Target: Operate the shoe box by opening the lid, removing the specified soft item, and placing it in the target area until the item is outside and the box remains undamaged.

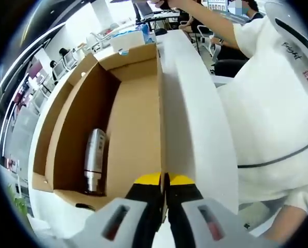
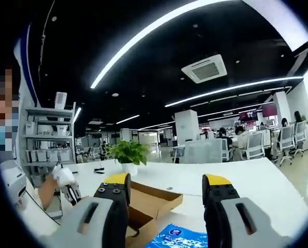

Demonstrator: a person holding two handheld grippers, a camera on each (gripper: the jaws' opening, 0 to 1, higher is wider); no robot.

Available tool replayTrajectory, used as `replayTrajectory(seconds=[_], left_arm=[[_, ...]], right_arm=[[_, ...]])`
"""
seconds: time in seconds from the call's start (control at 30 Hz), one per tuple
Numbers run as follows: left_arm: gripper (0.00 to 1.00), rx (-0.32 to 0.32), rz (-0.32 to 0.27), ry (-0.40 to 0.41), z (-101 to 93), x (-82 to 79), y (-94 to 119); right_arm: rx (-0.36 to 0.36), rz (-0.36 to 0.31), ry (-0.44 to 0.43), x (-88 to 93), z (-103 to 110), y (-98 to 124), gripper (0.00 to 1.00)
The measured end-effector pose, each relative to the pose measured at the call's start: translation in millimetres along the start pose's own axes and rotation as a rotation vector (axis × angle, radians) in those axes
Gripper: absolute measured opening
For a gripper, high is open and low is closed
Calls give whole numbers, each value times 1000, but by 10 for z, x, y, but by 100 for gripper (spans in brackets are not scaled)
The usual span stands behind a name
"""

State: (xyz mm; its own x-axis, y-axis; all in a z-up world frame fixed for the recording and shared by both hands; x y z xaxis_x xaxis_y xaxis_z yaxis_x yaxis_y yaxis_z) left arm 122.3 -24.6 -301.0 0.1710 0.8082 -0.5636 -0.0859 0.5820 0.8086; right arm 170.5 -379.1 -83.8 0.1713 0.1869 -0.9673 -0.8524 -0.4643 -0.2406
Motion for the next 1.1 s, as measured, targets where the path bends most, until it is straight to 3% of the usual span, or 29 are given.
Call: replayTrajectory(seconds=[0.1,0.2,0.33,0.37,0.47,0.53,0.63,0.73,0.83,1.0,1.1], left_arm=[[1,3,2,-5,-7,2,0],[1,4,1,-4,-3,3,0],[1,0,-8,-46,-19,4,2],[1,0,-7,-46,-16,4,1],[1,1,-5,-35,-12,0,1],[1,1,-8,-34,-7,0,1],[2,-6,-15,-24,-8,-2,1],[2,-12,-32,-37,-2,4,7],[2,-14,-34,-30,1,1,6],[2,-8,-33,-18,13,2,5],[2,-16,-37,-10,18,5,4]], right_arm=[[82,69,115,128,-142,18,73],[65,74,86,154,-68,17,72],[115,52,117,144,-18,78,91],[119,68,119,168,9,109,86],[132,-44,96,-15,114,168,76],[126,-36,97,-33,165,225,72],[144,-67,120,-105,187,205,82],[169,-59,173,-112,182,225,75],[150,-82,141,-127,264,216,69],[102,-30,168,0,443,170,78],[101,24,179,132,501,203,68]])
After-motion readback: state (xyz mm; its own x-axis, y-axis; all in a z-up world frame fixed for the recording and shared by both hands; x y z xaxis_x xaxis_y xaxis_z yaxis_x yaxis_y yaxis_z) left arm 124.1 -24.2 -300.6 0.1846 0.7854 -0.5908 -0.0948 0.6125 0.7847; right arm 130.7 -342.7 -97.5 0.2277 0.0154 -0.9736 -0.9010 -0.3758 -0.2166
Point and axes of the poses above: the point that each gripper's makers call its tool centre point, and the gripper's own axes: y roughly backward along the fingers, z roughly to its left, x roughly out of its underside, the point moved 1 cm from there along y, roughly backward along the fingers, and after that the axes turned 7 degrees about -z, right-handed, at the moved point
